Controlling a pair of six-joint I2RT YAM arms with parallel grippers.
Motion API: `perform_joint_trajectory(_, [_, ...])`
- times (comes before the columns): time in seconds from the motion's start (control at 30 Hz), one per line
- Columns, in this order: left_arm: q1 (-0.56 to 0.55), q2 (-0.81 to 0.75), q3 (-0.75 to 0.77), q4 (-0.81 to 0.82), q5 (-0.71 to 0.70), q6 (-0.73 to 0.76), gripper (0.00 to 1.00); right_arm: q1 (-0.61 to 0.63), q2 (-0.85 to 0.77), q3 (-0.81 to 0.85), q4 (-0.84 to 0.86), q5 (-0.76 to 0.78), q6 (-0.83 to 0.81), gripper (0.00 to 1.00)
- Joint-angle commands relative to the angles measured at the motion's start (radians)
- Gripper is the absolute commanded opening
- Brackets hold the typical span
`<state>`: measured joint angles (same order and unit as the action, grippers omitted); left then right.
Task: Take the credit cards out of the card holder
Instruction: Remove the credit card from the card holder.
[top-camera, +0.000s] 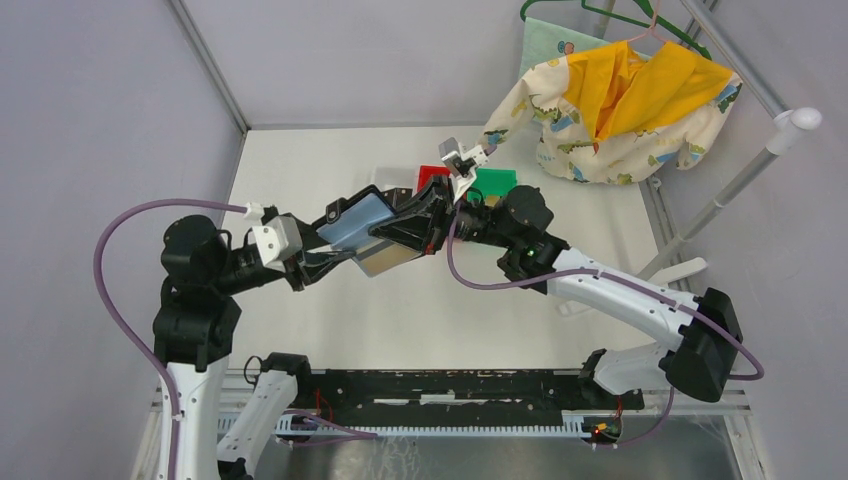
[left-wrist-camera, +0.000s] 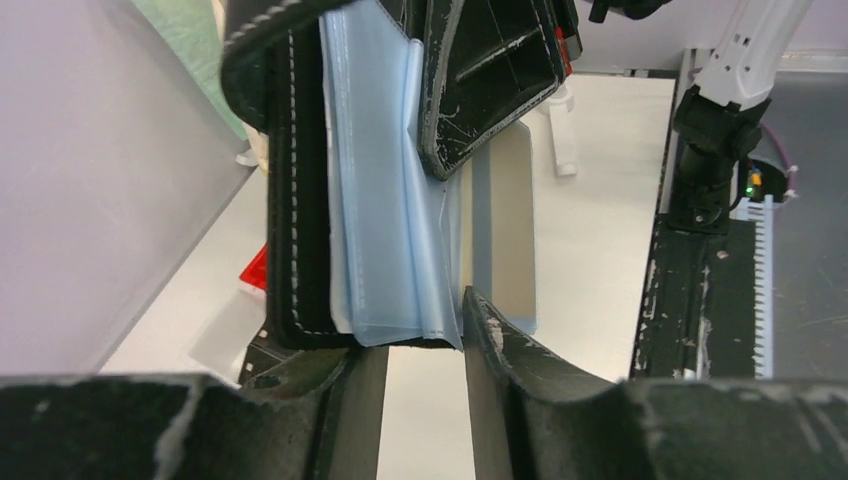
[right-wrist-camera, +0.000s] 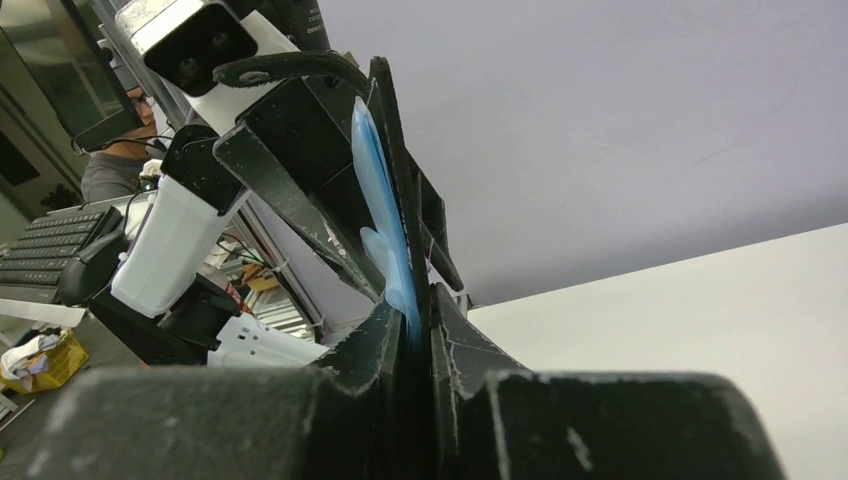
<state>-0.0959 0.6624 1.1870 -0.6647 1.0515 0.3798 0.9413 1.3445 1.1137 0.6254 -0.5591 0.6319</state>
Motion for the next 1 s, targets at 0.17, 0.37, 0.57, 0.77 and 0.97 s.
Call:
perform_joint_trajectory(0.17, [-0.001, 0.058, 0.039, 0.108, 0.095, -0.265, 0.18, 0.004, -0.009, -0.018, 0.120, -0.006, 0.041, 0.18])
perform_joint_trajectory(0.37, [-0.001, 0.060, 0.018, 0.259, 0.050, -0.500, 0.02, -0.002, -0.033, -0.089, 0.201, -0.041, 0.084, 0.44])
perform_joint_trajectory(0.57, [-0.001, 0.087, 0.032, 0.341, 0.058, -0.691, 0.02, -0.052, -0.094, -0.219, 0.346, -0.132, 0.173, 0.54])
perform_joint_trajectory(0.77, [-0.001, 0.100, 0.047, 0.340, 0.079, -0.716, 0.02, -0.082, -0.179, -0.311, 0.343, -0.144, 0.131, 0.54])
perform_joint_trajectory(0.97, [-0.001, 0.110, 0.056, 0.342, 0.120, -0.749, 0.02, -0.095, -0.216, -0.313, 0.285, -0.101, 0.044, 0.49])
